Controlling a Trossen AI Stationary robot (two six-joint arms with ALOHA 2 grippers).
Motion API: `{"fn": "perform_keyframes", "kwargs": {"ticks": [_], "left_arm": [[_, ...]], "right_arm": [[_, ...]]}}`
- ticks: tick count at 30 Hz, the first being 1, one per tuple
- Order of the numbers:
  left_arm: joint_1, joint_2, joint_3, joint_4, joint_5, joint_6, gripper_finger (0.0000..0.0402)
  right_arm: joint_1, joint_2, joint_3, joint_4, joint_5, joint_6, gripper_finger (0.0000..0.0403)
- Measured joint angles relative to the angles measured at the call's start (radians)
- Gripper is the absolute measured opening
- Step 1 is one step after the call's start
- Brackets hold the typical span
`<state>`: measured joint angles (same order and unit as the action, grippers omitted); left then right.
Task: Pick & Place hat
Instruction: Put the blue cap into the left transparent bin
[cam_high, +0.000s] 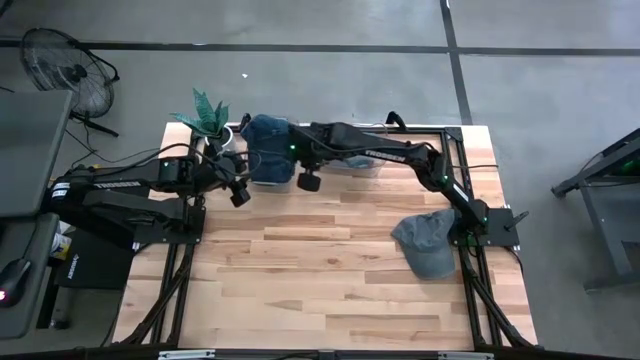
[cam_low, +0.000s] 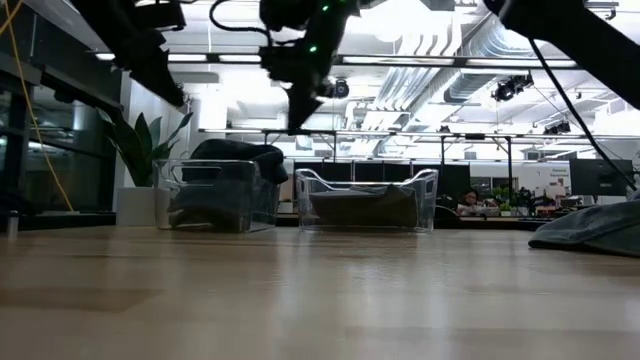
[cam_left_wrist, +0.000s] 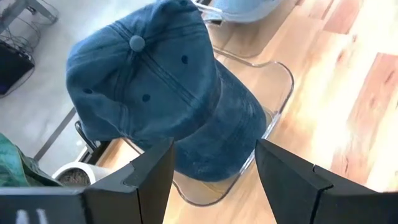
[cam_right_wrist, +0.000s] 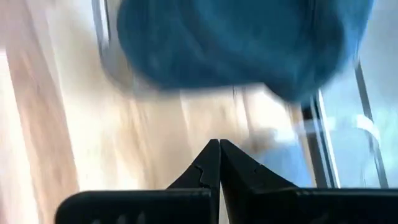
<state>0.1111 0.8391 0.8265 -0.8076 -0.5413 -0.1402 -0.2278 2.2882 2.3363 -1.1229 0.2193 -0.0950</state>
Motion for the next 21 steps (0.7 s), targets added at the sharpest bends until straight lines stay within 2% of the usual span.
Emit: {"fn": "perform_keyframes", "kwargs": {"ticks": [4,6,8,14,18,21], "left_arm": [[0.000,0.000,0.000,-0.017,0.005,-0.014,0.0217],[0.000,0.000,0.000,-0.025,0.005,-0.019,0.0217],[0.000,0.000,0.000,-0.028,0.004,-0.022,0.0217],[0.000,0.000,0.000,-0.026,0.012,-0.022,0.0217],[0.000,0.000,0.000,-0.025,0.035,-0.022,0.0217],[0.000,0.000,0.000,-0.025,0.037,-0.022,0.0217]], "right_arm": [[0.016,-0.010,0.000,-0.161,0.043,0.053,0.0000],[0.026,-0.009,-0.014,-0.180,0.105,0.066,0.0000],[0.029,-0.009,-0.049,-0.115,0.146,0.053,0.0000],[-0.015,-0.008,-0.180,0.231,0.149,-0.021,0.0000],[-0.044,-0.006,-0.193,0.265,0.230,-0.007,0.0000],[-0.071,-0.007,-0.193,0.266,0.206,0.046,0.0000]]}}
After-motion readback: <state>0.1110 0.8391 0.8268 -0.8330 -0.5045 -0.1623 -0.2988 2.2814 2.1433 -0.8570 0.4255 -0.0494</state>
